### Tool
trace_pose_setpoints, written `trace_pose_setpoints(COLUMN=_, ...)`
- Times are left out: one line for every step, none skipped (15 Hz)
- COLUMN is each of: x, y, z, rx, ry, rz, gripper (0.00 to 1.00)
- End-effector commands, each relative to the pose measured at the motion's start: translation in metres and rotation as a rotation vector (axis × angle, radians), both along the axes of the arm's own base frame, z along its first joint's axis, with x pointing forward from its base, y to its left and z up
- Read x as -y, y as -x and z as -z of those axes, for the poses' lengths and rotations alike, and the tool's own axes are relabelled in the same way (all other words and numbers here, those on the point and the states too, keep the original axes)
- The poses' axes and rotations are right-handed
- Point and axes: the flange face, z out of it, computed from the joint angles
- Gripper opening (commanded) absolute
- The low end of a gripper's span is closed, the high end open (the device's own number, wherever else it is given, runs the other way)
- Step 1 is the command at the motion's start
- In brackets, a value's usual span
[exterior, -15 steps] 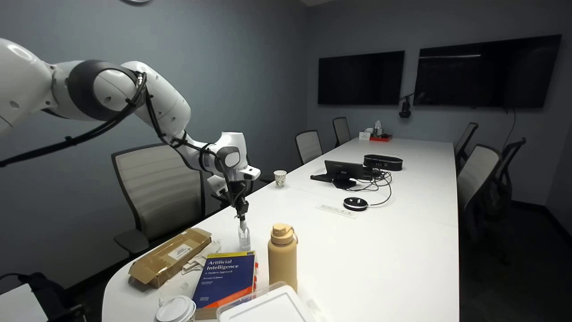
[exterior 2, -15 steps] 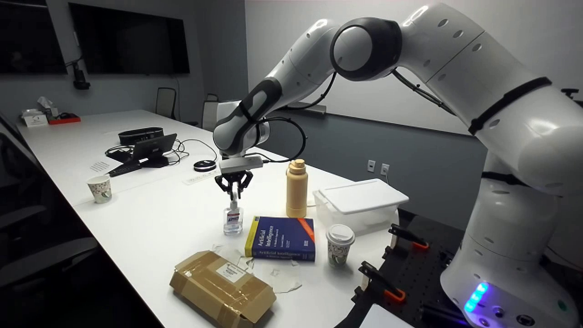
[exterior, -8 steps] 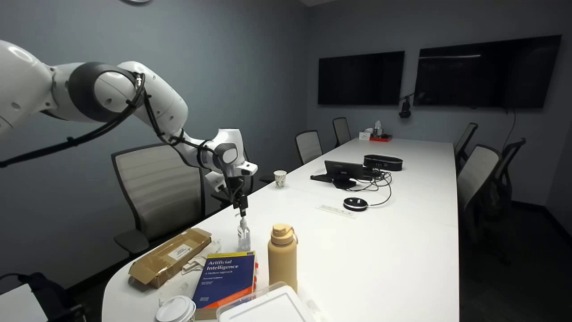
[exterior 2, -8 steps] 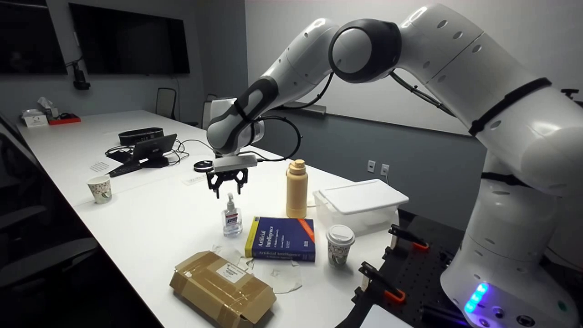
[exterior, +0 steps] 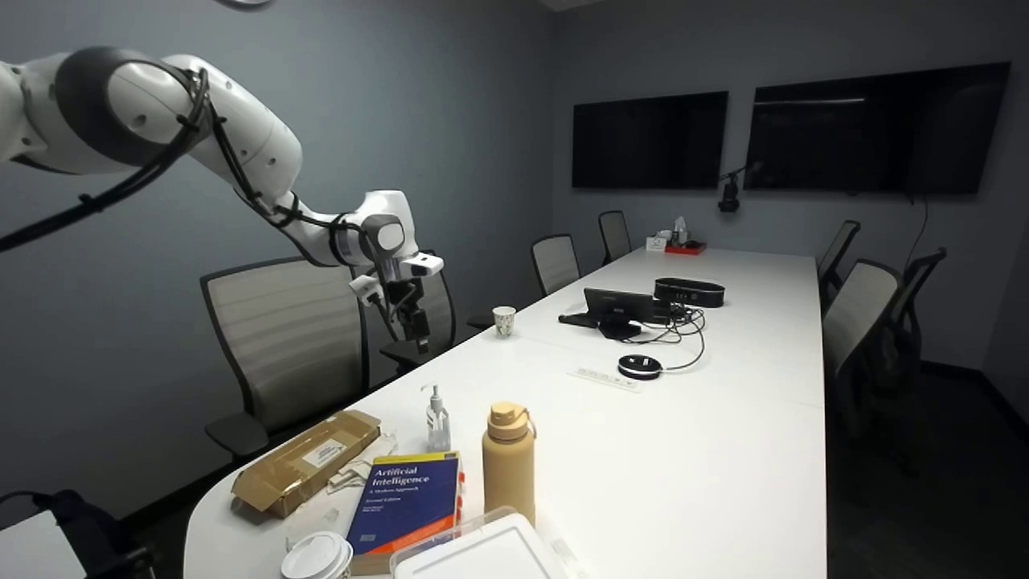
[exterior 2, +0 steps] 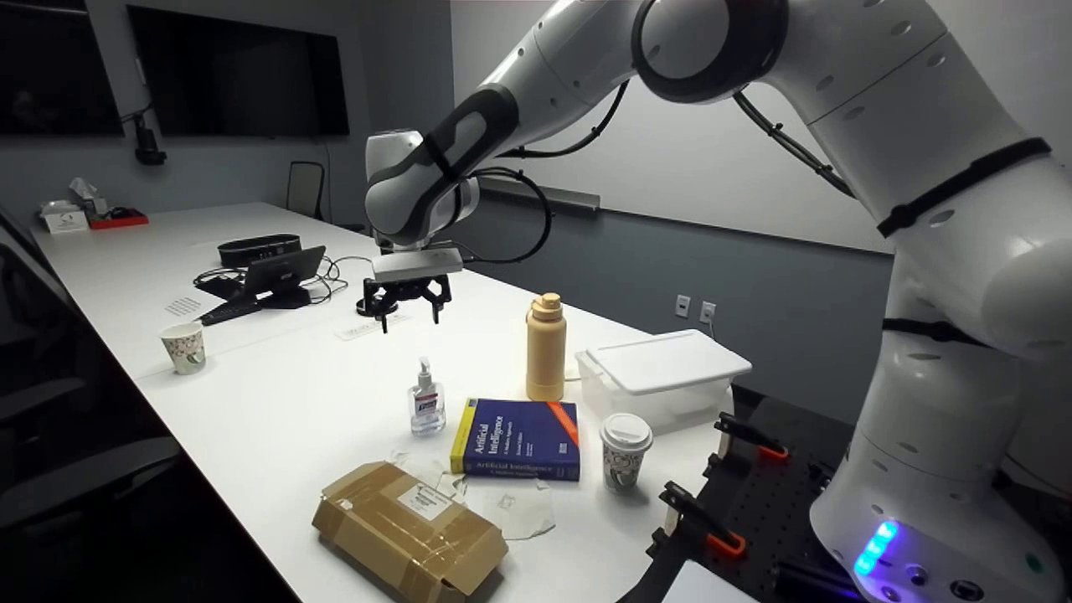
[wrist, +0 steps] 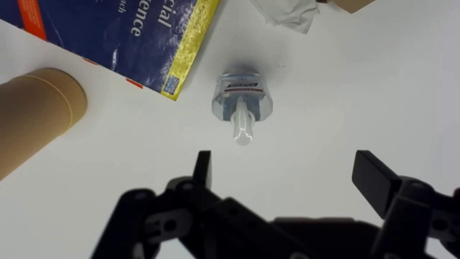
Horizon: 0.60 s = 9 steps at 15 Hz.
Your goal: Push the pump of the clear bottle and move forward
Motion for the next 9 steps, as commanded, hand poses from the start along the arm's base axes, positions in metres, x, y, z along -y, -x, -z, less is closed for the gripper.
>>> trace_pose_setpoints(x=-0.010, y=0.055, z=-0.040, rx=-0.004, ry=0.029, rz=0.048, gripper=1.00)
trace_pose_setpoints(x=-0.014, y=0.068, z=-0.047, rx=-0.005, ry=0.031, rz=0.064, gripper=1.00)
trace_pose_setpoints(x=-0.017, y=0.082, z=-0.051, rx=-0.007, ry=0.034, rz=0.080, gripper=1.00)
trace_pose_setpoints(x=-0.019, y=0.096, z=-0.053, rx=-0.010, ry=0.038, rz=0.095, gripper=1.00)
trace_pose_setpoints(x=-0.020, y=0.110, z=-0.054, rx=-0.013, ry=0.043, rz=0.112, gripper=1.00)
trace_pose_setpoints(x=-0.021, y=0.125, z=-0.053, rx=-0.019, ry=0.044, rz=0.126, gripper=1.00)
trace_pose_setpoints(x=-0.021, y=0.139, z=-0.051, rx=-0.022, ry=0.048, rz=0.137, gripper=1.00)
trace_pose_setpoints(x=-0.021, y=0.151, z=-0.048, rx=-0.021, ry=0.063, rz=0.150, gripper=1.00)
trace_pose_setpoints(x=-0.020, y=0.162, z=-0.046, rx=-0.025, ry=0.066, rz=0.164, gripper=1.00)
